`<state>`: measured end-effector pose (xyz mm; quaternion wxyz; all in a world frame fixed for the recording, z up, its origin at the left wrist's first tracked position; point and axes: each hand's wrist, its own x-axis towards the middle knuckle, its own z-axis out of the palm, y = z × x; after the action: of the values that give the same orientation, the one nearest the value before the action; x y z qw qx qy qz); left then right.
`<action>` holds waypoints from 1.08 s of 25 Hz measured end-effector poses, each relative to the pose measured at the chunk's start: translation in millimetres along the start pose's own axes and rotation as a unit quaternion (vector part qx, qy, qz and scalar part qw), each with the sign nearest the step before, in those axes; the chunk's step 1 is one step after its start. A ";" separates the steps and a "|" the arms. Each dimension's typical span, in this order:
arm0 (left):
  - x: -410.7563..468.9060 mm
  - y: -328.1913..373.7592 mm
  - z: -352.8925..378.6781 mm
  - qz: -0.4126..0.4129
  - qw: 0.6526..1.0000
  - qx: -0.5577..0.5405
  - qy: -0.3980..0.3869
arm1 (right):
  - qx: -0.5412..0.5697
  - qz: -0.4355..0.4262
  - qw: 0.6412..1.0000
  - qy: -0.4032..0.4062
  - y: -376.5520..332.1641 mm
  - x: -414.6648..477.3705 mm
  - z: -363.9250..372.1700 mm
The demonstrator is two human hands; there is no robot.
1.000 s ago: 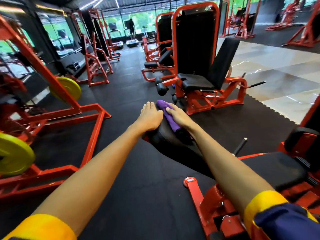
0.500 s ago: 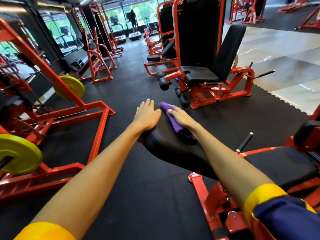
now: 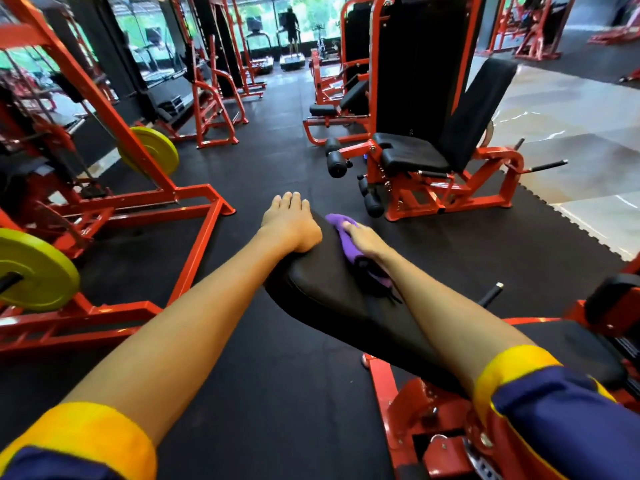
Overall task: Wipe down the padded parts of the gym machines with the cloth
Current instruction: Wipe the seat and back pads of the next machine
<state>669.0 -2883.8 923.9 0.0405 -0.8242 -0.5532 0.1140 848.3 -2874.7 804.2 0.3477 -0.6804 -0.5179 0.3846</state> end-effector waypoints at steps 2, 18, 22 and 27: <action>-6.1 12.0 -0.4 -0.013 0.997 0.070 -0.002 | -0.003 -0.065 0.998 -0.015 -27.3 -2.9 3.4; -23.1 74.9 35.5 -0.071 0.970 0.231 0.018 | -0.011 -0.135 0.986 -0.098 -18.3 24.9 -13.5; -19.2 72.6 41.6 -0.071 0.968 0.240 0.026 | -0.033 0.002 0.996 -0.082 55.5 18.8 -32.3; -12.6 73.6 43.4 -0.065 0.965 0.254 0.021 | -0.030 -0.067 0.997 -0.013 41.9 2.3 -9.0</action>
<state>720.7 -2926.3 869.4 0.2672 -0.7514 -0.5577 0.2300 875.0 -2882.4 771.4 0.3449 -0.6493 -0.5782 0.3538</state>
